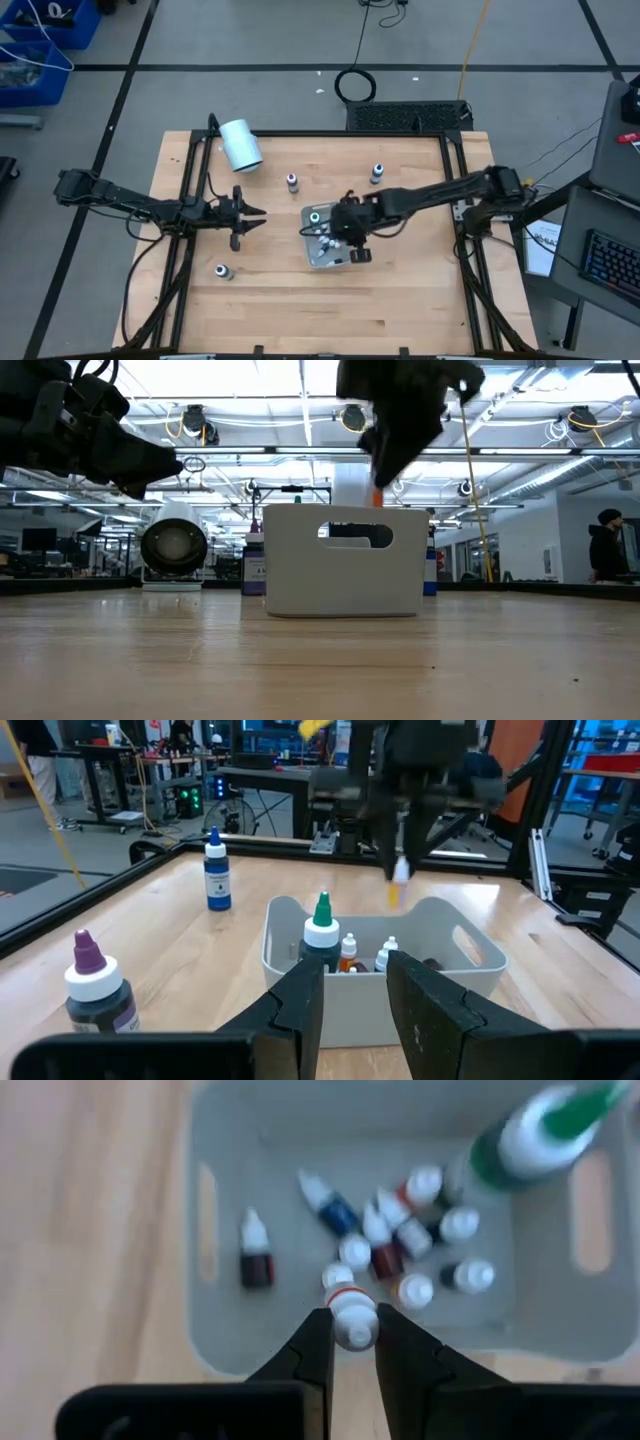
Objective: Pick & Place food coloring
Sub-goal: Put the yellow food coloring bottle into the bin, then put the big blue food coloring bottle into the bin
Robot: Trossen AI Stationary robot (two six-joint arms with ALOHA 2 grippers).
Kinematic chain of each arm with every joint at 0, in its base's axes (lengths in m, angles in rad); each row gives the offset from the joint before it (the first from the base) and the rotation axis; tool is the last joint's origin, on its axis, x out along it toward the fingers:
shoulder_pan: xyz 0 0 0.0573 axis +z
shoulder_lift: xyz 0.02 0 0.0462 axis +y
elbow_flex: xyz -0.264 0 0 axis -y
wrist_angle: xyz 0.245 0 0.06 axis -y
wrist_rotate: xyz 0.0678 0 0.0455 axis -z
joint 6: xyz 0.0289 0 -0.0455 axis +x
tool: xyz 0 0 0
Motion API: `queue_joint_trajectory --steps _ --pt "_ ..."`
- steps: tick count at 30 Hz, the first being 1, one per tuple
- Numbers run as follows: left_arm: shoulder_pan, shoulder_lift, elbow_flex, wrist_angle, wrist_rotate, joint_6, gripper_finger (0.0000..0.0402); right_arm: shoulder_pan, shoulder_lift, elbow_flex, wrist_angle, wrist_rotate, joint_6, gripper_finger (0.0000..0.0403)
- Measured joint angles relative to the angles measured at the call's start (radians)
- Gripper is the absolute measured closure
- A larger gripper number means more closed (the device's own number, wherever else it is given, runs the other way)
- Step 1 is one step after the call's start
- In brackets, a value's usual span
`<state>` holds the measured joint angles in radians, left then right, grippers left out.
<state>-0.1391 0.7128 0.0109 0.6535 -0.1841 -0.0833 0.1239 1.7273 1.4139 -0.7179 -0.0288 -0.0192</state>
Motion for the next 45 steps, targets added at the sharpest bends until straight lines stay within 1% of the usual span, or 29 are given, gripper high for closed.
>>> queue_joint_trajectory --steps 4,16,23,30,32,36,38,41,45 --pt "0.0 0.0 0.0 0.0 0.0 0.0 0.0284 -0.007 0.058 0.0 -0.031 -0.002 -0.032 0.0363" --pt "0.0 0.0 0.0 -0.001 0.0 0.0 0.0284 -0.024 0.172 0.0 -0.018 -0.029 -0.11 0.0363" --pt "0.0 0.0 0.0 -0.001 0.0 0.0 0.0284 -0.026 0.203 0.0 -0.006 -0.029 -0.135 0.0363" --pt "0.0 0.0 0.0 -0.002 0.0 0.0 0.0284 -0.026 0.202 0.0 -0.007 -0.029 -0.135 0.0362" --pt "0.0 0.0 0.0 -0.002 0.0 0.0 0.0284 -0.026 0.202 0.0 -0.005 -0.028 -0.124 0.034" --pt "0.0 0.0 0.0 -0.002 0.0 0.0 0.0284 -0.024 0.202 -0.001 -0.005 -0.027 -0.096 0.0278" --pt "0.0 0.0 0.0 -0.002 0.0 0.0 0.0284 -0.024 0.202 -0.001 -0.005 -0.027 -0.074 0.0259" --pt "0.0 0.0 0.0 -0.002 0.0 0.0 0.0284 -0.024 0.194 -0.001 -0.01 -0.027 -0.038 0.0247" --pt "0.0 0.0 0.0 -0.003 0.0 0.0 0.0284 -0.018 0.152 -0.001 -0.033 -0.027 0.019 0.0245"
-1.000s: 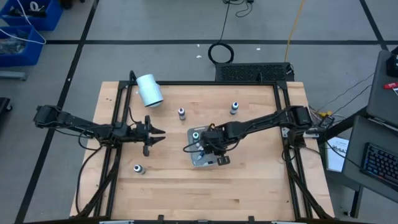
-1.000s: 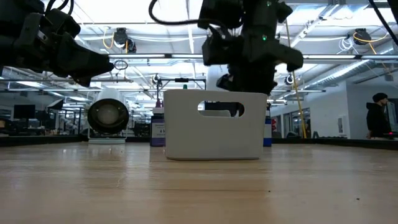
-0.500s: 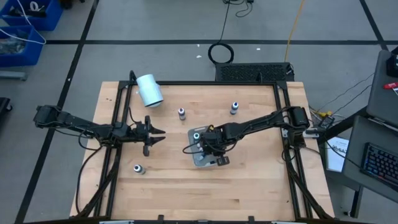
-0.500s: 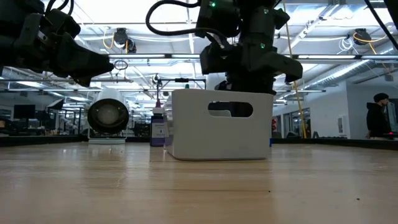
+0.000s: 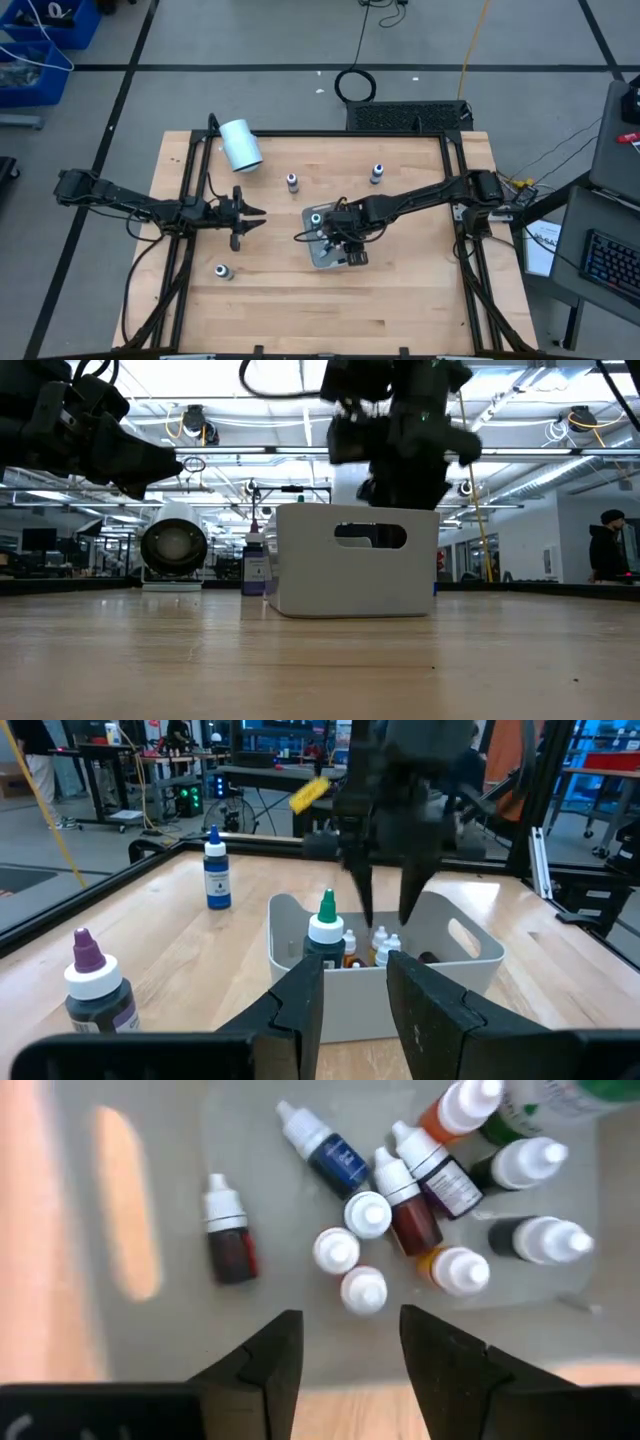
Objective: Pick & Place food coloring
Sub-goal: Put the big blue food coloring bottle into the bin
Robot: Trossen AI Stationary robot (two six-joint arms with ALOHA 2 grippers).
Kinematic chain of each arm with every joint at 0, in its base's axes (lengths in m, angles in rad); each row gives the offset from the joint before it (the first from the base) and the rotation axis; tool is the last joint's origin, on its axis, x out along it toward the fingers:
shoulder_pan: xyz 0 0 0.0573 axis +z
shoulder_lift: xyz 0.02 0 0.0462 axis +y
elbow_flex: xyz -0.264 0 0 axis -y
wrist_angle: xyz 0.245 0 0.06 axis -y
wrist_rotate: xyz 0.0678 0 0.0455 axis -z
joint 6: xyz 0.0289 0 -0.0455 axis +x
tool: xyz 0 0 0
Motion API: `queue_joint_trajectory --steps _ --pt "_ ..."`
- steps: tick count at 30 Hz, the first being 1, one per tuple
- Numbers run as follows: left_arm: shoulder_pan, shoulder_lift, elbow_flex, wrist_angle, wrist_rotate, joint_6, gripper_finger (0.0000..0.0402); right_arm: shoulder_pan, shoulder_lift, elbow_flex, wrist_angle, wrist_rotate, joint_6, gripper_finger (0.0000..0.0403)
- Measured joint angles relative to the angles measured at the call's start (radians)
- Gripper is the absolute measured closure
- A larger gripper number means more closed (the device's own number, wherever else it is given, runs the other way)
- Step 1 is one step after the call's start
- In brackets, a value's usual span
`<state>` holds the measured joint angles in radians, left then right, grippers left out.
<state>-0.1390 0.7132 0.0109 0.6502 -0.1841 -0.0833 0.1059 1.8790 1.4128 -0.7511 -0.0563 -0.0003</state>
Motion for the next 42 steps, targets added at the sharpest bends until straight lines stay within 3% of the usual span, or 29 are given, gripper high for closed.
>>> queue_joint_trajectory --steps 6,12,14,17,22,26,31,42 --pt "0.0 0.0 0.0 0.0 0.0 0.0 0.0284 0.014 -0.141 0.0 -0.023 0.022 0.027 0.0252" --pt "0.0 0.0 0.0 0.0 0.0 0.0 0.0284 -0.038 -0.307 0.0 -0.116 0.346 0.006 0.0257" --pt "0.0 0.0 0.0 -0.001 0.0 0.0 0.0284 -0.102 -0.345 0.0 -0.136 0.395 -0.003 0.0257" --pt "0.0 0.0 0.0 0.0 0.0 0.0 0.0284 -0.23 -0.381 0.0 -0.173 0.381 0.01 0.0255" --pt "0.0 0.0 0.0 -0.001 0.0 0.0 0.0284 -0.462 -0.387 -0.02 -0.207 0.255 0.013 0.0255" --pt "0.0 0.0 0.0 -0.001 0.0 0.0 0.0284 -0.569 -0.387 -0.073 -0.161 0.225 -0.045 0.0255" --pt "0.0 0.0 0.0 -0.001 0.0 0.0 0.0284 -0.612 -0.387 -0.152 -0.071 0.132 -0.073 0.0254" --pt "0.0 0.0 0.0 -0.001 0.0 0.0 0.0284 -0.617 -0.355 -0.272 0.049 0.134 -0.124 0.0254"
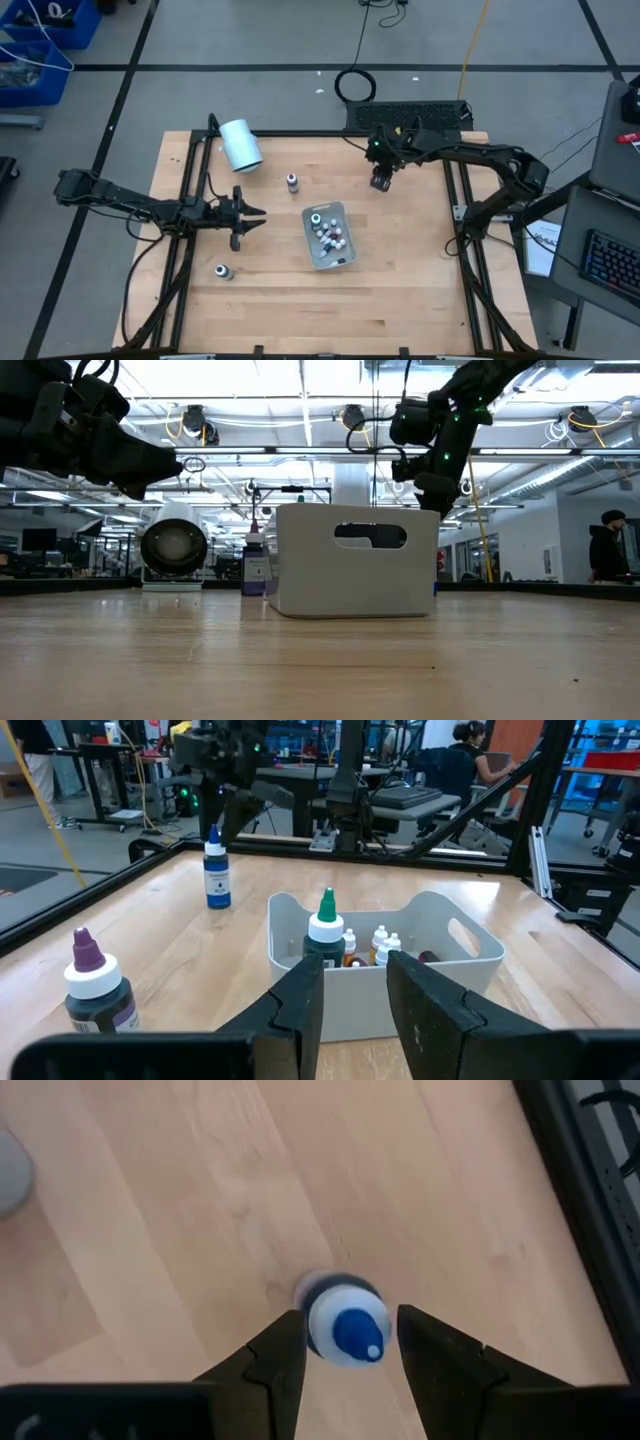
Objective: Pick & Place food coloring
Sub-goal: Put the big blue food coloring bottle into the bin
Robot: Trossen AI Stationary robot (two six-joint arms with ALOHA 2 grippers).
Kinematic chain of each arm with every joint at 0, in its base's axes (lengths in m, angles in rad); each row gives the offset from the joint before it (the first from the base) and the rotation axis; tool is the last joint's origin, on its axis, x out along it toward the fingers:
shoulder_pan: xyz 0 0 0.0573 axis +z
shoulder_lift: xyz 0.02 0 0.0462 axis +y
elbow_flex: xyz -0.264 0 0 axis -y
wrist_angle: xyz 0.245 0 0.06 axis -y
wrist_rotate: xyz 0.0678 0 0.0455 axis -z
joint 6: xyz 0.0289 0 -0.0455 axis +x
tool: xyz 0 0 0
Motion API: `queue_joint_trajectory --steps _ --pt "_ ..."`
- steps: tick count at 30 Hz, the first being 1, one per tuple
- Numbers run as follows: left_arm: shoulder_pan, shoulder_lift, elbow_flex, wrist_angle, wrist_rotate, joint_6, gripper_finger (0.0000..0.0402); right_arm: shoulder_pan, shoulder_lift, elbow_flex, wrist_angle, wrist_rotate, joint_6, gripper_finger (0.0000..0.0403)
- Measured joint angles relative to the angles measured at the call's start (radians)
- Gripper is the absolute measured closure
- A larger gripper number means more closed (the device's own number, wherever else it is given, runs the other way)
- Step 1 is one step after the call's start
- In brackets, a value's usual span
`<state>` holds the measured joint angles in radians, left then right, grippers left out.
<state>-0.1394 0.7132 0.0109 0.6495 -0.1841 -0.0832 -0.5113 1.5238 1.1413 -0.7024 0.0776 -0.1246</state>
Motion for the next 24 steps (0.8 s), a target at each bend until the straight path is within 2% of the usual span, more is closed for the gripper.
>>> queue_joint_trajectory --steps 7,18,24 --pt "0.0 0.0 0.0 0.0 0.0 0.0 0.0284 -0.012 0.012 -0.045 0.103 0.002 -0.022 0.0254" --pt "0.0 0.0 0.0 -0.003 0.0 0.0 0.0284 -0.026 0.012 -0.049 0.07 0.0 -0.016 0.0256" --pt "0.0 0.0 0.0 -0.002 0.0 0.0 0.0284 -0.026 0.011 -0.048 0.039 -0.003 -0.008 0.0295"
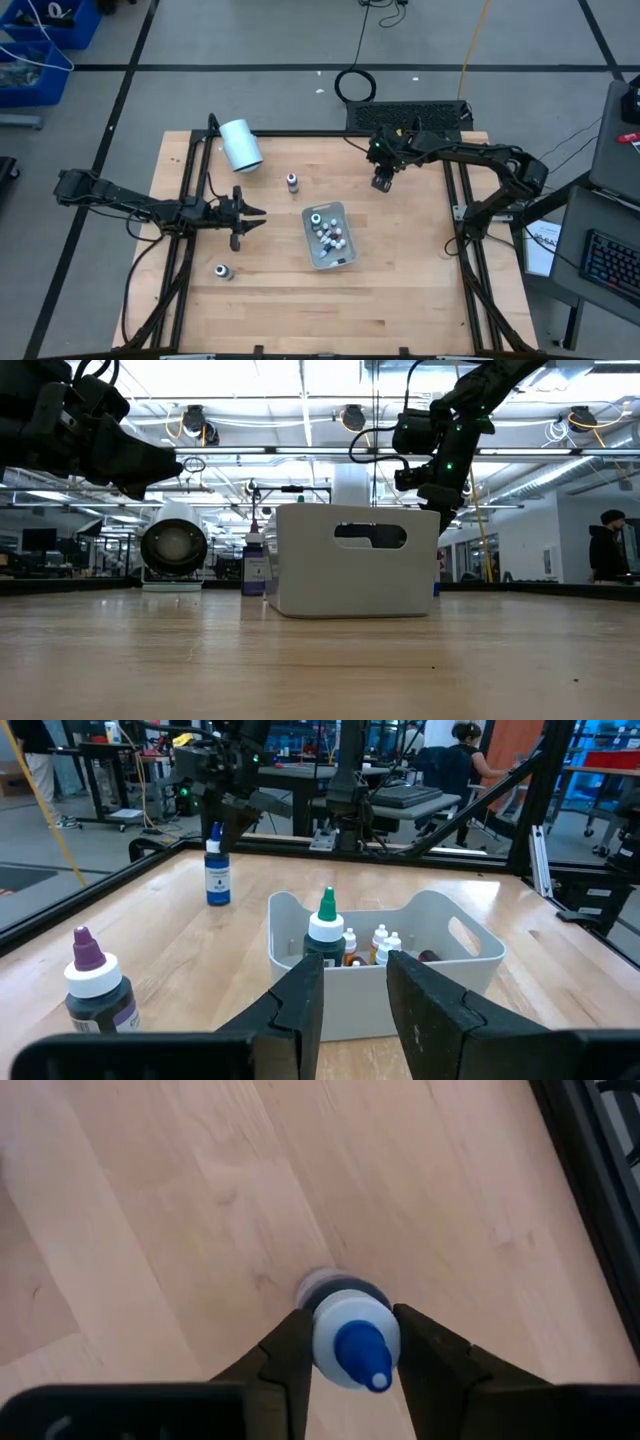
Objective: Pick & Place food coloring
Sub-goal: Put the big blue food coloring bottle into the bin
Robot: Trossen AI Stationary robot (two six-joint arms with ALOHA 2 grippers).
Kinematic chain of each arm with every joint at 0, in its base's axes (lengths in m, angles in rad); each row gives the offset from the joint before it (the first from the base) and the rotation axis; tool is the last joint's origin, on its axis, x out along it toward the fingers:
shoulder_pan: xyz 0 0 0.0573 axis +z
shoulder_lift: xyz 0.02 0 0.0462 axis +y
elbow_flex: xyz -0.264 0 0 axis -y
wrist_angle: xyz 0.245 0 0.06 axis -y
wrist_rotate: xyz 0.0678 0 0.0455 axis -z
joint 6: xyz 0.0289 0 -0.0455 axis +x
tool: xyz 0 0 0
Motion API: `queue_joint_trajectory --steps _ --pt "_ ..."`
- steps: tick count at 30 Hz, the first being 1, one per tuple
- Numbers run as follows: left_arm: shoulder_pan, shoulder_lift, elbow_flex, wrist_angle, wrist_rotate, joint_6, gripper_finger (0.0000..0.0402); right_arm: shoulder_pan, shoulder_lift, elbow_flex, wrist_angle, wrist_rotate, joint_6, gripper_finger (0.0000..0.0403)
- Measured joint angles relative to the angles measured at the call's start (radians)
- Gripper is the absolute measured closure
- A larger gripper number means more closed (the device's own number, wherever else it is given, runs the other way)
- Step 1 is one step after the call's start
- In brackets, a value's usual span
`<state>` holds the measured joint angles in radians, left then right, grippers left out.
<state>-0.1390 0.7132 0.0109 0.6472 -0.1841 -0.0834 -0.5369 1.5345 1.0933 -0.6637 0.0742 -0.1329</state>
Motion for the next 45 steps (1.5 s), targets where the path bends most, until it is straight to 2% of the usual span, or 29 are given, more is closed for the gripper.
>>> queue_joint_trajectory --steps 5,9,17,21,25,31,35,45 --pt "0.0 0.0 0.0 0.0 0.0 0.0 0.0284 0.015 0.002 0.0 0.044 -0.031 -0.021 0.0296" --pt "0.0 0.0 0.0 0.0 0.0 0.0 0.0284 0.07 -0.007 0.012 0.098 -0.054 -0.038 0.0296" --pt "0.0 0.0 0.0 0.002 0.0 0.0 0.0284 0.311 -0.026 0.194 0.046 -0.043 -0.048 0.0296" --pt "0.0 0.0 0.0 0.004 0.0 0.0 0.0284 0.429 -0.026 0.28 0.032 0.048 -0.061 0.0296" --pt "0.0 0.0 0.0 0.002 0.0 0.0 0.0284 0.497 -0.025 0.305 0.046 0.056 -0.037 0.0296" --pt "0.0 0.0 0.0 0.001 0.0 0.0 0.0284 0.522 0.051 0.306 0.057 0.051 -0.024 0.0296" --pt "0.0 0.0 0.0 0.001 0.0 0.0 0.0284 0.518 0.12 0.31 0.05 0.0 -0.034 0.0296" --pt "0.0 0.0 0.0 0.001 0.0 0.0 0.0284 0.49 0.238 0.4 -0.011 -0.001 -0.088 0.0296"
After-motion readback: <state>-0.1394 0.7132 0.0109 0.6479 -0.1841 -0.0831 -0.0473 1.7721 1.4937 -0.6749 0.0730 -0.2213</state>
